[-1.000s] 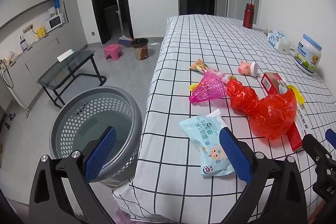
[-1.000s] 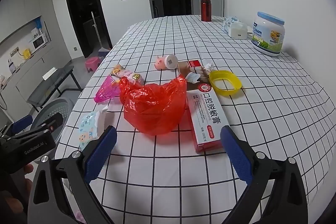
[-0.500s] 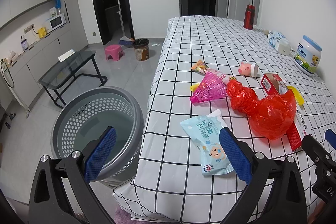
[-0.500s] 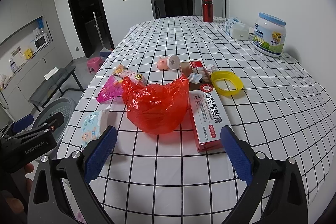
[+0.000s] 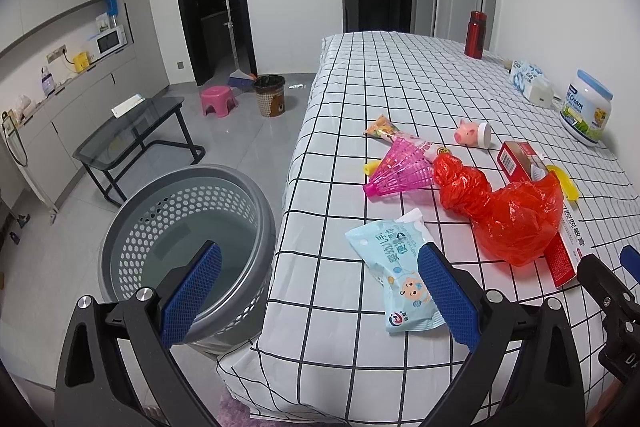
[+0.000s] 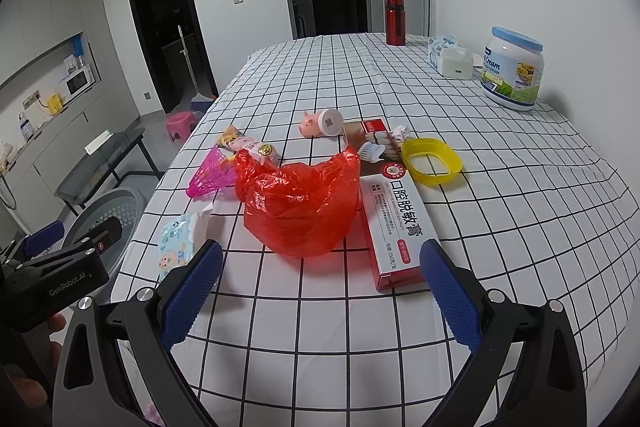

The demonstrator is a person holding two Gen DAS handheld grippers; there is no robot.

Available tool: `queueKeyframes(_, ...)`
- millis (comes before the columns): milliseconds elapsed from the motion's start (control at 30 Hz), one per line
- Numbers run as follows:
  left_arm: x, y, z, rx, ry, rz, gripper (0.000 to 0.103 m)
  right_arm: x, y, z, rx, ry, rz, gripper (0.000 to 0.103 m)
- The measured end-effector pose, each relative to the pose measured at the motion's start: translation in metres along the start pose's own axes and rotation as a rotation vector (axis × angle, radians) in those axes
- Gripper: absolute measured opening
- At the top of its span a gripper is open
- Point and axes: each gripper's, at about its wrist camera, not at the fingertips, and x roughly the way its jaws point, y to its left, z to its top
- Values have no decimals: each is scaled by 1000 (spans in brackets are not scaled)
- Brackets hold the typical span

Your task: Collect trash

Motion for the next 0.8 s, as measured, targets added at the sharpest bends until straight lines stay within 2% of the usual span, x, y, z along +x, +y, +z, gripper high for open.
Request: queueKeyframes(800,0,0,0,0,-1,0,97,2,-1,-2,2,5,8,94)
